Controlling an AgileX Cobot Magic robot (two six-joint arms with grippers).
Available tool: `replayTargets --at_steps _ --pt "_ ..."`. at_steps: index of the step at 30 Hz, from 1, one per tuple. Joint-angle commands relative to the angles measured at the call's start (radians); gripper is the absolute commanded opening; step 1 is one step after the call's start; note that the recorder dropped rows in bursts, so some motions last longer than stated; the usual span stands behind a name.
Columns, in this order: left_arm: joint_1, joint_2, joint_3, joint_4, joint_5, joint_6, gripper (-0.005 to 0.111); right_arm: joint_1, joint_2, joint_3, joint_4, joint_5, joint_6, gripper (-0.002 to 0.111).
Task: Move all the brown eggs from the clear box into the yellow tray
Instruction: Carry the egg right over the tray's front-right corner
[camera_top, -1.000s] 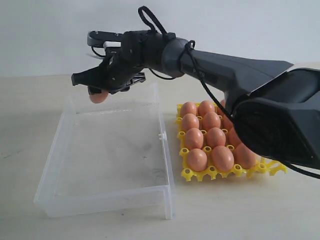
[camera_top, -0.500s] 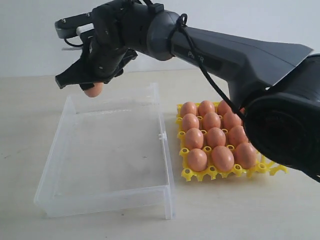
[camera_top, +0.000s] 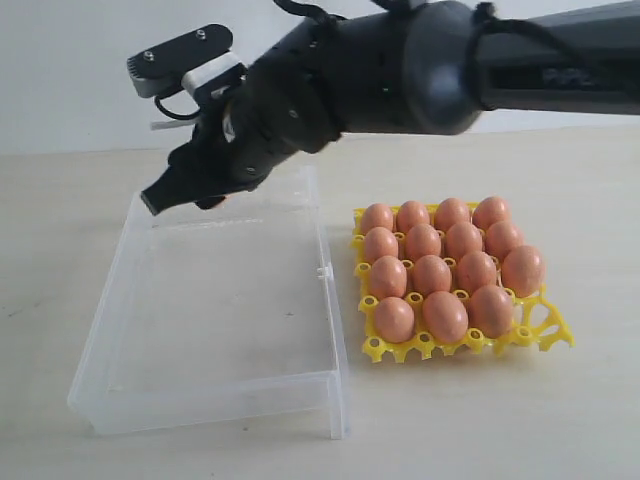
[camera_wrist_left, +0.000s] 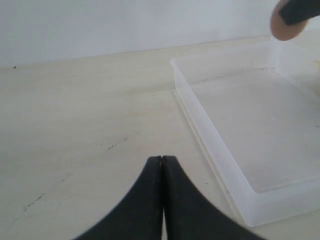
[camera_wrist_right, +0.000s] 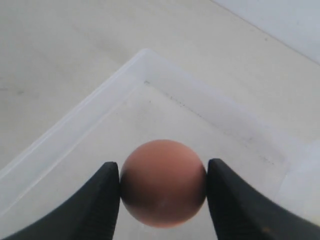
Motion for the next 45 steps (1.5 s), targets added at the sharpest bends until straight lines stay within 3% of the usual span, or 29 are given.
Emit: replayTargets --at_steps 1,7,11,15,20,45 --pt "-0.004 -0.006 -0.004 -0.003 -0.010 0.000 0.000 -0.041 -0.171 0.243 -0.268 -0.030 0.242 0.000" --pt "-0.004 -0.006 -0.004 -0.003 -0.010 0.000 0.000 -0.148 -0.433 0.477 -0.297 0.083 0.281 0.000" --pt "-0.004 -0.006 -0.004 -0.003 -0.010 0.000 0.000 -0.291 -0.541 0.572 -0.208 0.246 0.181 0.000" --pt "-0.004 -0.006 -0.004 -0.003 -0.010 0.000 0.000 -0.364 -0.567 0.627 -0.022 0.248 0.024 0.000" --pt "-0.004 -0.006 -0.004 -0.003 -0.010 0.000 0.000 -0.429 -0.567 0.685 0.002 0.197 -0.003 0.000" --pt "-0.004 -0.006 -0.004 -0.003 -0.010 0.000 0.000 -0.503 -0.414 0.719 0.008 0.101 -0.001 0.000"
